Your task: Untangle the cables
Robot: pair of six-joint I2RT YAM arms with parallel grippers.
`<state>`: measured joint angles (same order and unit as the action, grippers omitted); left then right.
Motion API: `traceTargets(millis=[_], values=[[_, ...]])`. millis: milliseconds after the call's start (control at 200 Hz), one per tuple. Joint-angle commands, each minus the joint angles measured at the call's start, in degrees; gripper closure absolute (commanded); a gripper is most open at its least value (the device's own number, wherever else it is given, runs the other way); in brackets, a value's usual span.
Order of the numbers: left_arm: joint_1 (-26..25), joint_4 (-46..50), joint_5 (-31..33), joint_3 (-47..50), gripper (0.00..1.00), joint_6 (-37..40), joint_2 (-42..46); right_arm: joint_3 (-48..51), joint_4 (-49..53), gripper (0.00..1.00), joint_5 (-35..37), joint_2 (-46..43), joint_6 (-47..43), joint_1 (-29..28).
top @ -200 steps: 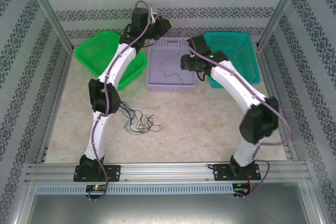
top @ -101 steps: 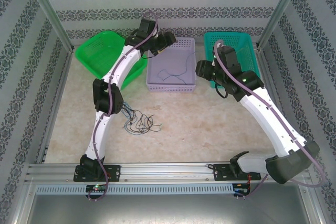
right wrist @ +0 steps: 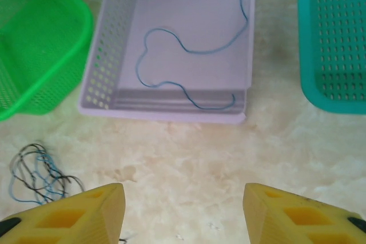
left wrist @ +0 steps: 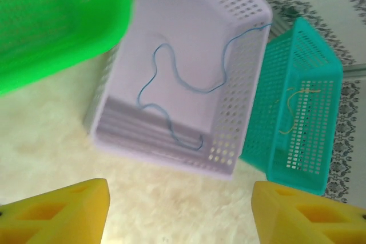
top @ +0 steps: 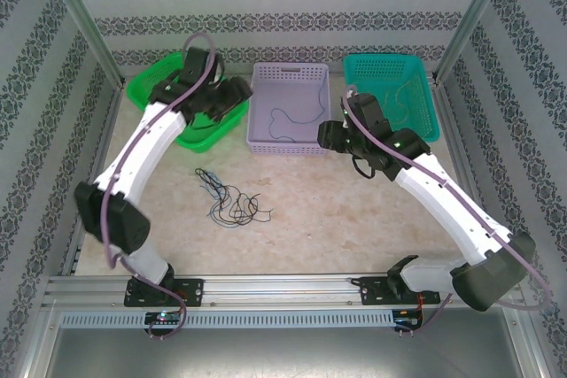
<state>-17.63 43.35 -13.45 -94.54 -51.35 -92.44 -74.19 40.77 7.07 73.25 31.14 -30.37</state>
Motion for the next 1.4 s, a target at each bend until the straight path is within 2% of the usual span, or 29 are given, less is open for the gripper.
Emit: traceTargets(millis=[0, 75, 160, 275, 410, 595, 794, 914, 1069, 1189, 1314, 1394], values=[[0.3, -5.1, -3.5, 14.0, 0.39, -6.7, 4.4, 0.9, 0.0, 0.42, 2.3, 1.1, -0.7, 2.9], [-0.6, -9.8, -5.0, 18.9, 0.45, -8.2, 7.1, -0.7, -0.2, 0.42, 3.0, 3.0, -0.8, 5.6], [-1.4, -10.1, -5.1, 17.9, 0.5, -6.8, 6.3, -3.5, 0.0, 0.43, 3.1, 6.1, -0.1, 8.7], [-2.1, -7.7, -4.5, 9.7, 0.54, -1.7, 0.2, -7.1, -0.3, 0.43, 3.1, 9.1, -0.1, 11.0], [-3.7, -1.4, 0.8, -3.8, 0.6, 8.4, -10.8, -9.5, -0.3, 0.43, 3.5, 8.8, -0.3, 12.7], [-4.7, 4.3, 5.9, -20.3, 0.6, 16.2, -25.3, -9.8, 0.2, 0.43, 1.7, 5.4, 0.4, 15.9], [-6.4, 7.8, 10.8, -35.6, 0.49, 21.5, -39.0, -7.6, 1.3, 0.43, -0.7, 1.5, 1.6, 16.2], [-7.0, 11.9, 14.7, -44.7, 0.48, 23.8, -46.4, -5.8, 2.1, 0.43, -1.2, -0.7, 2.3, 16.1], [-7.1, 11.7, 14.9, -45.2, 0.48, 24.4, -50.0, -4.1, 2.7, 0.43, -1.6, -2.1, 2.3, 16.1], [-7.7, 12.2, 15.0, -44.8, 0.51, 24.7, -51.4, -3.6, 2.6, 0.43, -1.8, -2.2, 2.3, 16.1], [-8.2, 12.0, 15.5, -44.5, 0.59, 24.7, -52.4, -4.1, 2.4, 0.43, -2.4, -1.4, 2.4, 16.0], [-8.5, 12.2, 15.5, -44.4, 0.68, 24.9, -53.1, -4.4, 2.2, 0.44, -2.7, -0.9, 2.4, 16.1]])
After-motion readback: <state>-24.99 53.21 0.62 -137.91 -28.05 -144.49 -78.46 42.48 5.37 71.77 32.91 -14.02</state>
